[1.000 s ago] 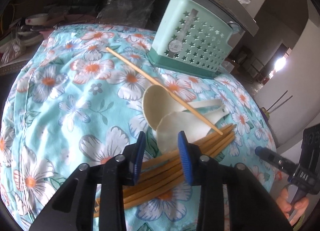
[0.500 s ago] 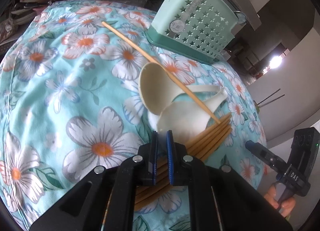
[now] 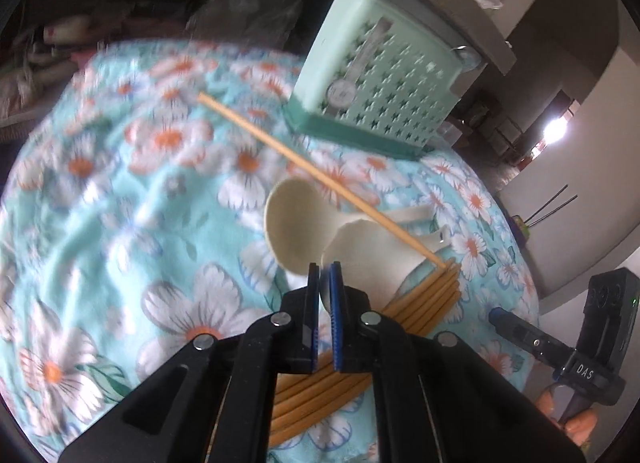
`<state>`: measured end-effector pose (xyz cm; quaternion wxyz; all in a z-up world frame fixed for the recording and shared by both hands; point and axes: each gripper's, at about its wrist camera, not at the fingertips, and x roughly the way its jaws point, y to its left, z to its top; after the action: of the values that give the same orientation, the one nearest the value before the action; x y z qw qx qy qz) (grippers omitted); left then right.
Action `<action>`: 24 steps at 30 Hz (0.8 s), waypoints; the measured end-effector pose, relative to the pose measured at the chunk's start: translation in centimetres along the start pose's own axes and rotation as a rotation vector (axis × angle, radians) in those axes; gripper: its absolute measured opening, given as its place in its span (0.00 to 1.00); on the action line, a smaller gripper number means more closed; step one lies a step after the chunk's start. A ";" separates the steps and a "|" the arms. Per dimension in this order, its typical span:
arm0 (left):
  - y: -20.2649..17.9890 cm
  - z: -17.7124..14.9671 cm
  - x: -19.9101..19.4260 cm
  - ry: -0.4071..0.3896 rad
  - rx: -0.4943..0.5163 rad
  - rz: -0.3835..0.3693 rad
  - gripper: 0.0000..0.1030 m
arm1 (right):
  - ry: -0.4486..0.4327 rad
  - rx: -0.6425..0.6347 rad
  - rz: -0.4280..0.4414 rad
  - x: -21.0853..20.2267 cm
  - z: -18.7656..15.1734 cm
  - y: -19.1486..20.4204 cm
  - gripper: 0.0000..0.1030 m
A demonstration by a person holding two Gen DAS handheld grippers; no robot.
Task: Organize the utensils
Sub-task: 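Reach the left gripper to the cream plastic rice paddle and grasp it, then lift the cream rice paddle with the left gripper toward the caddy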
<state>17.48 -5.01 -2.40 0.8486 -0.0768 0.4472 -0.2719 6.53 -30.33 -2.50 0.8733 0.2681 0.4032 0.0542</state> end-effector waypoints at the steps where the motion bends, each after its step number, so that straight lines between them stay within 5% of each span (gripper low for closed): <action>1: -0.4 0.2 -0.4 -0.021 0.029 0.015 0.04 | 0.001 0.000 0.000 0.0 -0.1 0.0 0.56; 8: -2.9 0.1 -2.3 -0.138 0.201 0.085 0.03 | 0.000 -0.001 0.003 0.1 -0.2 0.1 0.56; 24: -5.9 -0.5 -6.5 -0.282 0.310 0.011 0.01 | -0.014 0.004 -0.001 -0.3 -0.3 0.0 0.56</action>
<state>11.87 -6.52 4.18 0.9059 0.0201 0.2774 -0.3194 6.13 -30.29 -2.42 0.8755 0.2702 0.3975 0.0511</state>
